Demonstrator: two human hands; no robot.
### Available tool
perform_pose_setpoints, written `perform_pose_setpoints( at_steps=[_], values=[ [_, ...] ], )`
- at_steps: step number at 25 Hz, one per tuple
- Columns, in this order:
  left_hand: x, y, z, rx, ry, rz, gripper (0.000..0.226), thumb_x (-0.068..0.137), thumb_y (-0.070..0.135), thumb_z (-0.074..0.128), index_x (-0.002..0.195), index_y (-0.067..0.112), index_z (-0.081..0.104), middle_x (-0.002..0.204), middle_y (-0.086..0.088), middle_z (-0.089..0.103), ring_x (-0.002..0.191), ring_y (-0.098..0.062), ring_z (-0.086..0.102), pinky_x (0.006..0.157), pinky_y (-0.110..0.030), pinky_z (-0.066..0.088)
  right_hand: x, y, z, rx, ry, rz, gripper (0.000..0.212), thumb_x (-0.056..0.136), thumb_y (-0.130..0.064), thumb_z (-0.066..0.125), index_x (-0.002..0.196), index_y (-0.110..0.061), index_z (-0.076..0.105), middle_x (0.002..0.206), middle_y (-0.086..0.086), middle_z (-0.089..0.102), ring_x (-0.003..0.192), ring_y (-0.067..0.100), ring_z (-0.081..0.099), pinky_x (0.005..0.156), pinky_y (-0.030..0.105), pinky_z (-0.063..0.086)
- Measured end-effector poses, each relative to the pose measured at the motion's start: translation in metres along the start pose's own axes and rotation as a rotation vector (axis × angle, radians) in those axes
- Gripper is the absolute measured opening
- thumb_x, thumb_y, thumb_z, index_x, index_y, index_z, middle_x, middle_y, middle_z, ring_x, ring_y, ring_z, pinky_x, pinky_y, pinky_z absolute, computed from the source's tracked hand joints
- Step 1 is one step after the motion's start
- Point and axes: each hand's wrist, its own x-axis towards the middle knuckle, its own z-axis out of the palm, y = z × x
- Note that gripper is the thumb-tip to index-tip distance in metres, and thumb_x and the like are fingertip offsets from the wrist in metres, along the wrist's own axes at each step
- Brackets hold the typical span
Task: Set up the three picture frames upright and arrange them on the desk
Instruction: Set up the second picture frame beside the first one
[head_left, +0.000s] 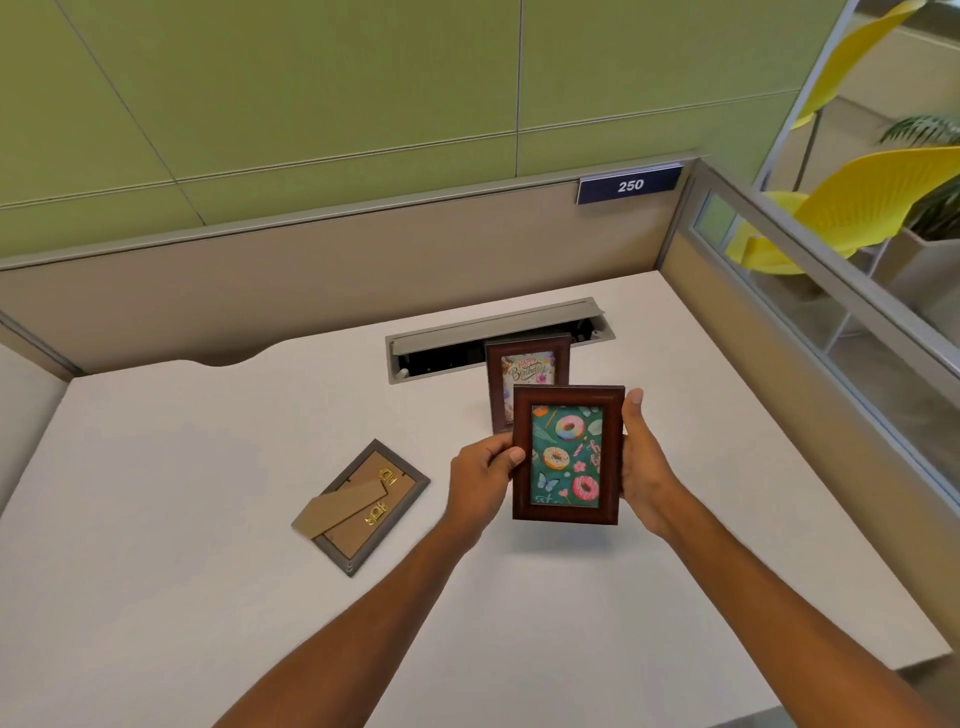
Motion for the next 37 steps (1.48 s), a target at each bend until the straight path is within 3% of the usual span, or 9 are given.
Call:
perform_pose_setpoints(
  at_steps=[6,11,14,17,24,26,30,37],
  values=[
    [0.028,0.013,0.067,-0.043,-0.056,-0.006,0.022,0.106,0.014,0.063,0.121,0.013,0.080,0.113,0.001,0.082,0.106,-0.017,0.078,0.085,-0.032,0.067,0.029,-0.009,-0.065,0.078,0.030,-0.011,0.096,0.091,-0.091,0.022,0.130,-0.022,0.077,0.120,0.010,0.082,0.110,0.034,0.080,0.106,0.055,0.058],
    [0.051,0.022,0.110,-0.066,-0.055,-0.055,0.032,0.104,0.021,0.068,0.135,0.015,0.073,0.120,0.001,0.079,0.116,-0.018,0.075,0.095,-0.040,0.067,0.056,-0.021,-0.100,0.130,0.097,-0.018,0.090,0.094,-0.089,0.020,0.124,-0.027,0.078,0.118,0.009,0.083,0.104,0.030,0.082,0.093,0.047,0.062],
    [0.057,0.029,0.126,-0.050,-0.078,-0.044,0.035,0.107,0.017,0.063,0.142,0.017,0.068,0.129,0.002,0.077,0.122,-0.013,0.072,0.097,-0.030,0.065,0.072,-0.028,-0.112,0.157,0.108,-0.004,0.092,0.093,-0.090,0.020,0.119,-0.026,0.080,0.113,0.010,0.084,0.101,0.031,0.083,0.087,0.045,0.063],
    [0.065,0.038,0.138,-0.070,-0.111,-0.046,0.041,0.110,0.008,0.056,0.148,0.020,0.064,0.132,0.006,0.075,0.119,-0.005,0.071,0.090,-0.016,0.062,0.091,-0.035,-0.116,0.172,0.105,0.011,0.095,0.091,-0.092,0.020,0.116,-0.024,0.081,0.109,0.011,0.085,0.098,0.032,0.083,0.087,0.047,0.064],
    [0.097,0.046,0.151,0.016,-0.207,-0.074,0.055,0.109,-0.002,0.050,0.159,0.022,0.050,0.140,0.009,0.066,0.129,-0.008,0.061,0.086,-0.008,0.057,0.139,-0.043,-0.121,0.188,0.109,0.031,0.093,0.093,-0.090,0.020,0.121,-0.025,0.080,0.113,0.010,0.084,0.100,0.031,0.083,0.084,0.045,0.065],
    [0.109,0.047,0.153,0.061,-0.237,-0.082,0.059,0.108,-0.001,0.052,0.161,0.026,0.046,0.148,0.008,0.063,0.135,-0.006,0.057,0.091,-0.010,0.055,0.152,-0.043,-0.122,0.205,0.102,0.036,0.092,0.093,-0.090,0.021,0.123,-0.025,0.079,0.117,0.011,0.083,0.104,0.033,0.082,0.091,0.050,0.065],
    [0.131,0.041,0.159,0.104,-0.229,-0.093,0.065,0.107,0.001,0.055,0.164,0.030,0.041,0.156,0.008,0.059,0.143,-0.009,0.053,0.110,-0.032,0.054,0.174,-0.042,-0.124,0.240,0.105,0.044,0.094,0.091,-0.092,0.025,0.127,-0.024,0.078,0.121,0.011,0.082,0.110,0.036,0.079,0.103,0.060,0.059],
    [0.146,0.038,0.167,0.137,-0.222,-0.089,0.068,0.107,0.002,0.055,0.166,0.031,0.036,0.149,0.013,0.058,0.135,-0.004,0.050,0.108,-0.029,0.052,0.194,-0.038,-0.127,0.281,0.126,0.025,0.092,0.092,-0.091,0.027,0.130,-0.024,0.077,0.123,0.011,0.081,0.113,0.037,0.078,0.106,0.063,0.056]
  ],
)
